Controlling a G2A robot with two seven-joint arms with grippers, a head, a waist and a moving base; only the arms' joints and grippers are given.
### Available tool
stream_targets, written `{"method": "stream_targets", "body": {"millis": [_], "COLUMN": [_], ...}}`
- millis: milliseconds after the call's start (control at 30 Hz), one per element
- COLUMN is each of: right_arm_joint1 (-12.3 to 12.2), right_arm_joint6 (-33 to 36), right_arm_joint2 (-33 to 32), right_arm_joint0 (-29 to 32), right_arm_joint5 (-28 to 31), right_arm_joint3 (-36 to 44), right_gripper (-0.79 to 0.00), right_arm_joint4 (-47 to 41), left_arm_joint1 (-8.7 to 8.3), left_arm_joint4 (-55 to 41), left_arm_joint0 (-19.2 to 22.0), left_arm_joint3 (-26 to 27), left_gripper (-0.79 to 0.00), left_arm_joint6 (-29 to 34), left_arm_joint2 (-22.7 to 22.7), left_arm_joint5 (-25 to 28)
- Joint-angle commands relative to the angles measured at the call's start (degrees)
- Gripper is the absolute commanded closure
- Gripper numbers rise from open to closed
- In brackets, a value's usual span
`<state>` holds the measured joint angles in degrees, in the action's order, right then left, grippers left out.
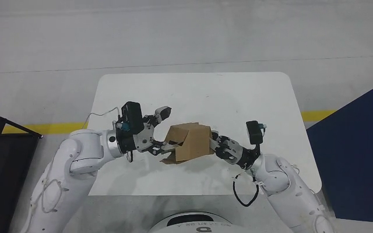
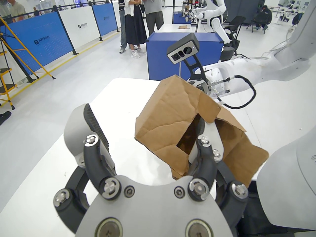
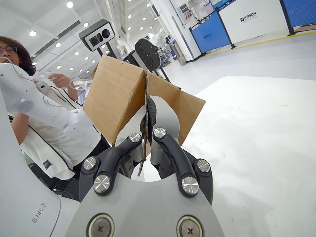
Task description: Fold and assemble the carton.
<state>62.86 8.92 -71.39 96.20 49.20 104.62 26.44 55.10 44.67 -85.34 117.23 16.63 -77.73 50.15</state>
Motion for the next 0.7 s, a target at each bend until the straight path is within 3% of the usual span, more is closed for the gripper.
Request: {"method": "stream_targets", "body": {"millis": [0,267,367,667], "right_arm_joint1": [0.02,0.04,0.01,-0.03], "right_arm_joint6": [-0.07,0.06,0.47,0.76], "right_arm_joint2": [0.15,0.67,0.83,0.91], "right_arm_joint0": [-0.08,-0.81,-1.08,-1.78], "right_arm_joint5": [-0.22,-0.14,-0.13,-0.91], "right_arm_joint3": [0.02,0.27,0.40,-1.01], "right_gripper": [0.000,0.000,0.000,0.000], "right_arm_joint4": [0.23,-0.24,-0.41,-1.08], "left_arm_joint1": [-0.04,0.28,0.45,0.34], "left_arm_joint4": [0.69,6.20,2.31,-0.99], "left_arm_joint0": [0.20,1.64,1.25,2.78], "left_arm_joint3": [-0.03,-1.55,-1.36,-1.23], "left_gripper": [-0.785,-0.785,-0.785,-0.785], "left_arm_joint6": [0.04,-0.61,-1.49,0.43], "left_arm_joint2": [-0.15,2.44,4.35,4.57], "left_arm_joint5": [0.19,-1.32,-0.87,-1.19]}}
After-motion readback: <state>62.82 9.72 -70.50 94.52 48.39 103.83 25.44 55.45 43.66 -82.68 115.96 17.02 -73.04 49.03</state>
